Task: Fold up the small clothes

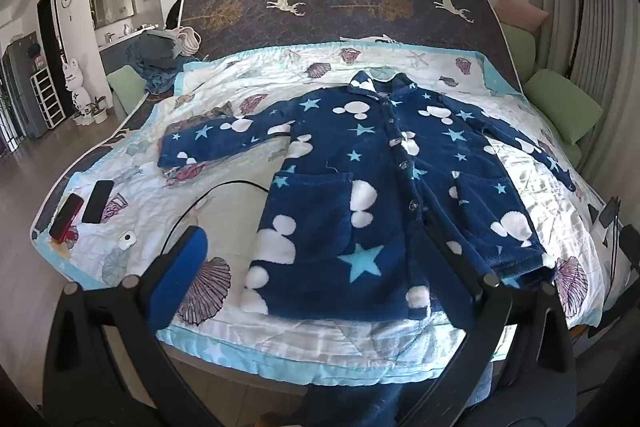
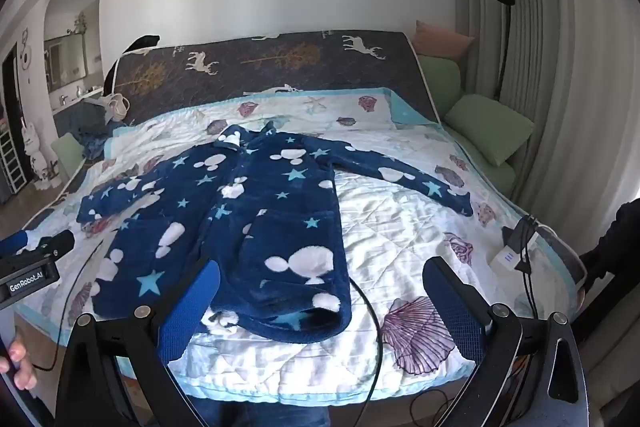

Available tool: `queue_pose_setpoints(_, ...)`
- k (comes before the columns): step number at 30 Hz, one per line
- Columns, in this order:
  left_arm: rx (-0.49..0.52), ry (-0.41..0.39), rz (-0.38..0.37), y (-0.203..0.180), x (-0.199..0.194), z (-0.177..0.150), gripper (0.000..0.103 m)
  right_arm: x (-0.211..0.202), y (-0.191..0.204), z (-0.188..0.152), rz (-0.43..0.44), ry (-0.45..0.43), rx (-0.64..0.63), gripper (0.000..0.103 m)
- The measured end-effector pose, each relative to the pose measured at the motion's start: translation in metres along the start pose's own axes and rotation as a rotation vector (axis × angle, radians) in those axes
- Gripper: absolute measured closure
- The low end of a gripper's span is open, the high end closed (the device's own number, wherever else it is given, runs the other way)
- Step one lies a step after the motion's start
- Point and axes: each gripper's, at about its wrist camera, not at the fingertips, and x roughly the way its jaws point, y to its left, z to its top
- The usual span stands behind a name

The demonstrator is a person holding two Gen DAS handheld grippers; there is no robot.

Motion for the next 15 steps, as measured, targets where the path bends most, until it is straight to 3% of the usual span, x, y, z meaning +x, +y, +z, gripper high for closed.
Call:
queue_pose_setpoints(7,-0.002,-0.029,-0.011,0.003,-0.008,-0.007,0.000,0.000,0.002,0.000,-0.006,-0.006,-0.020,0.000)
queue_pose_setpoints(15,-0.007,-0.008,0.005,-0.001,0.000,-0.002,0.000,-0.002,-0.004,-0.004,-0.011,0.000,-0.028,0.000)
